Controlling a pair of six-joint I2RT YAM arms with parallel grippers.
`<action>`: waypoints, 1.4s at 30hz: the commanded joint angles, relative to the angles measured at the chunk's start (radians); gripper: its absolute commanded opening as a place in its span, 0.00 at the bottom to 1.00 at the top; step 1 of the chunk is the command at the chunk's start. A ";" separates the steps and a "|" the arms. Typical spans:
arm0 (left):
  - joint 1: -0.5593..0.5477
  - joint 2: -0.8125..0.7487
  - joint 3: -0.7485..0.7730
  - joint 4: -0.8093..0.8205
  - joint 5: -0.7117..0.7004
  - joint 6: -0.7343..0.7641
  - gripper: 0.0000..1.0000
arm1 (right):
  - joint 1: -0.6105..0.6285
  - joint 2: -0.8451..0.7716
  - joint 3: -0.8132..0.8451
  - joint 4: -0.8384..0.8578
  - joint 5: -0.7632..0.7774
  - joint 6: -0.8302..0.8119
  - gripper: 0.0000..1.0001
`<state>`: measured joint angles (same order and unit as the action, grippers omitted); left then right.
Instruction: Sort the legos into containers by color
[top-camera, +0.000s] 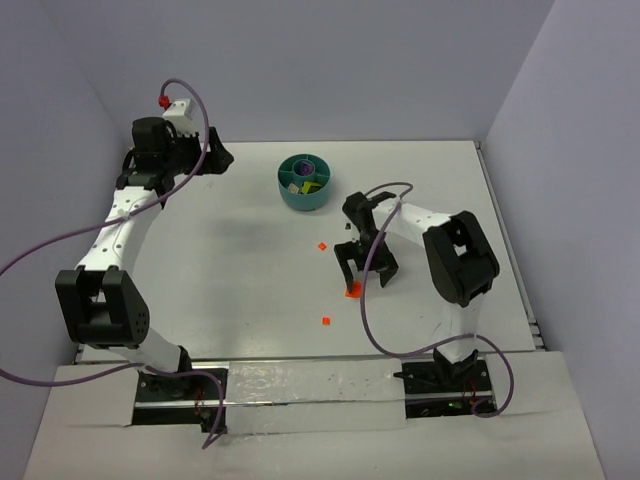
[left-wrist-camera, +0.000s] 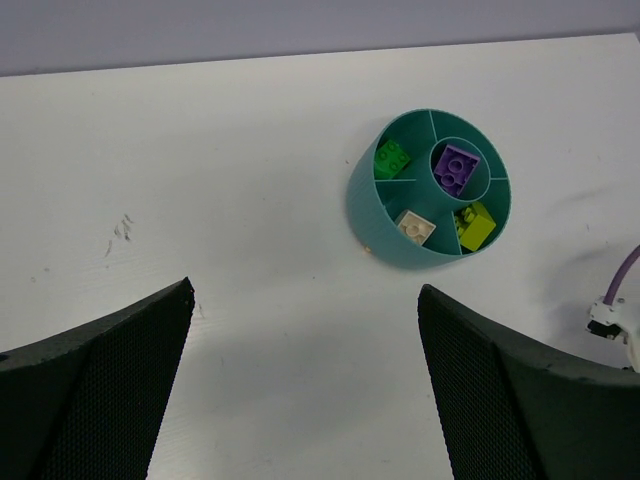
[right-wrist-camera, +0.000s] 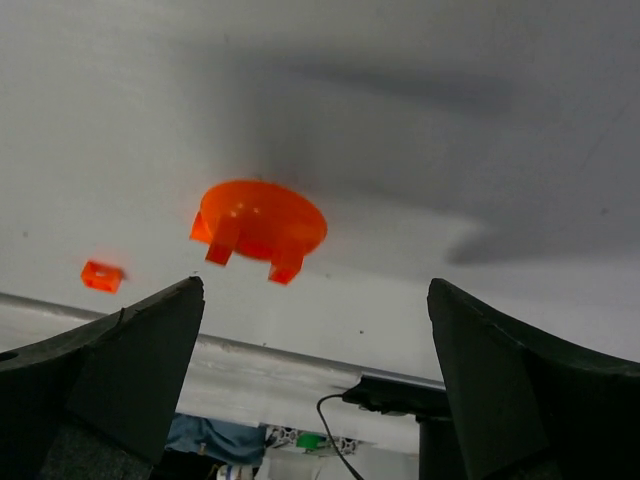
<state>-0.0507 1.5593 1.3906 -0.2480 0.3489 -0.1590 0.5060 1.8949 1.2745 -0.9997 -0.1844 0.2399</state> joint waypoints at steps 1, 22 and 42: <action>0.008 -0.034 -0.011 0.042 -0.024 -0.013 0.99 | -0.003 0.014 0.092 -0.026 -0.006 0.048 1.00; 0.017 -0.015 -0.017 0.055 -0.030 -0.014 0.99 | -0.004 0.092 0.109 -0.042 -0.057 0.072 0.79; 0.017 -0.002 -0.024 0.072 -0.009 -0.024 0.99 | -0.006 0.100 0.074 -0.037 -0.103 0.059 0.62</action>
<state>-0.0418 1.5593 1.3636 -0.2199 0.3252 -0.1684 0.5060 2.0215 1.3620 -1.0302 -0.2804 0.2985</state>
